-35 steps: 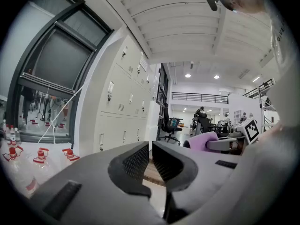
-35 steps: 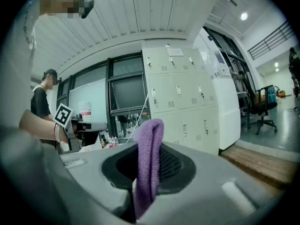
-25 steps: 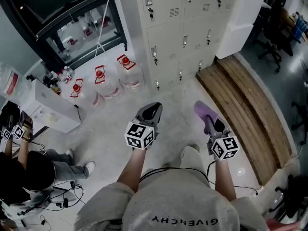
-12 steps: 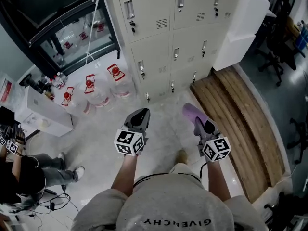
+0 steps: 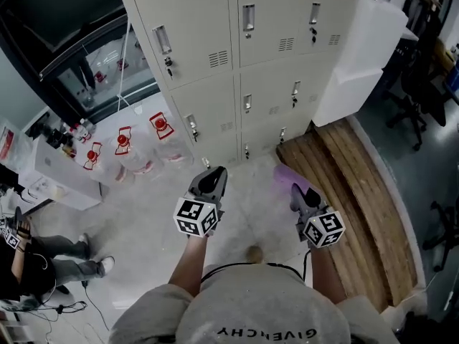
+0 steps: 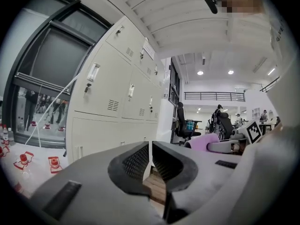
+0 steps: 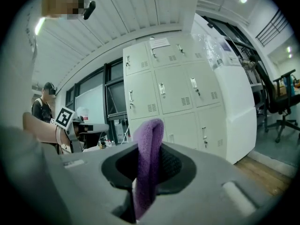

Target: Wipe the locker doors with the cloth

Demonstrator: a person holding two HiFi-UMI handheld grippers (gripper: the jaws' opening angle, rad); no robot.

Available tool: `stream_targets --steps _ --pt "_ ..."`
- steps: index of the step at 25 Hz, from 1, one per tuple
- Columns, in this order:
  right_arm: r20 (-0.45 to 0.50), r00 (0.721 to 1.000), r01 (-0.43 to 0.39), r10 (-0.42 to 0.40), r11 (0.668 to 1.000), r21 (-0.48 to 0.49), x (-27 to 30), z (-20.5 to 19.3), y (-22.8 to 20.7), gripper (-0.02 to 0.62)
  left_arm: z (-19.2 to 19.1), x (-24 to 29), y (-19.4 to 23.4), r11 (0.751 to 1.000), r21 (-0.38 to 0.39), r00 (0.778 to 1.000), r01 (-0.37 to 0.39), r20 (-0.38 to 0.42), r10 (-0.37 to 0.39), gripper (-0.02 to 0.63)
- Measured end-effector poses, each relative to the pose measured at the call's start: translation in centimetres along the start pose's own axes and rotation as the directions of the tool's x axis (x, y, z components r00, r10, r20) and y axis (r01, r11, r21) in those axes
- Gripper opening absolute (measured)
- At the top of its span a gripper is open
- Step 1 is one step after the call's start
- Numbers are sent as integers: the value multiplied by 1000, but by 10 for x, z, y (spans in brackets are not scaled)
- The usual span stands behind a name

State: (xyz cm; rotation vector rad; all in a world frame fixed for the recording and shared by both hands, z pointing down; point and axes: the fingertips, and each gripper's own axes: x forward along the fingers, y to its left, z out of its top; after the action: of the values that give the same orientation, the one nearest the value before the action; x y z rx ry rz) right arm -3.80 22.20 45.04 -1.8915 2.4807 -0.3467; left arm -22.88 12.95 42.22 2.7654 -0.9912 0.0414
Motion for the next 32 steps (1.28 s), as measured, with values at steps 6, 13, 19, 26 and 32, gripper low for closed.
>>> stream_targets --steps 6,13,19,26,32 --pt "17 1000 -4 4 1000 16 7 12 -46 54 7 44 -18 1000 21 1000 17 -10 -16 18" --pt "-4 999 -39 40 997 67 25 0 -63 54 10 63 -10 1000 12 999 -22 -24 22 18" --pt "-15 997 -79 81 993 90 62 -7 -72 54 -8 85 15 998 -2 996 -57 -70 57 18" --pt "-16 995 -98 99 993 59 110 13 -105 54 15 155 41 999 -5 999 -39 -35 39 18" --pt "41 991 -131 131 991 2 167 65 -130 55 48 215 59 1000 17 1000 -11 -19 12 18"
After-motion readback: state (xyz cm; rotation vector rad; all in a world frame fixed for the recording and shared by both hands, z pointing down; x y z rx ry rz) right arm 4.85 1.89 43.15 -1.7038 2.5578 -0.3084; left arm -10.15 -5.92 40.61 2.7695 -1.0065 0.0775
